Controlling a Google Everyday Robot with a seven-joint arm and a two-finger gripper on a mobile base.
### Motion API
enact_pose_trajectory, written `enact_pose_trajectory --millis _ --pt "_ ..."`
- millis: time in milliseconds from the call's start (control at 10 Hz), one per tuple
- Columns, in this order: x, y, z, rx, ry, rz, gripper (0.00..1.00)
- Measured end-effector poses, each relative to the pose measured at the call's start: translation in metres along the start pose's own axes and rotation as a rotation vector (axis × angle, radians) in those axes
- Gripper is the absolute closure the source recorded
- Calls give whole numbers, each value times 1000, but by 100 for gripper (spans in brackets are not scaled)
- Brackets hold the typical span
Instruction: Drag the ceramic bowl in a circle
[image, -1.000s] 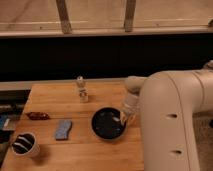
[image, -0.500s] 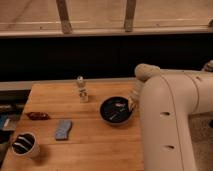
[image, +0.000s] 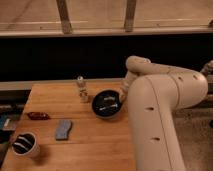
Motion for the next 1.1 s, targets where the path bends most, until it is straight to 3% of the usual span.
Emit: enact_pose_trajectory --millis 100,300,500,800,1100 --pt "-1 26 8 3 12 -55 100" --pt "21 67 24 8 39 -146 100" --pt "47 86 35 12 63 -158 100" --pt "76 65 40 17 83 -91 100" --pt "105 0 34 27 87 36 100"
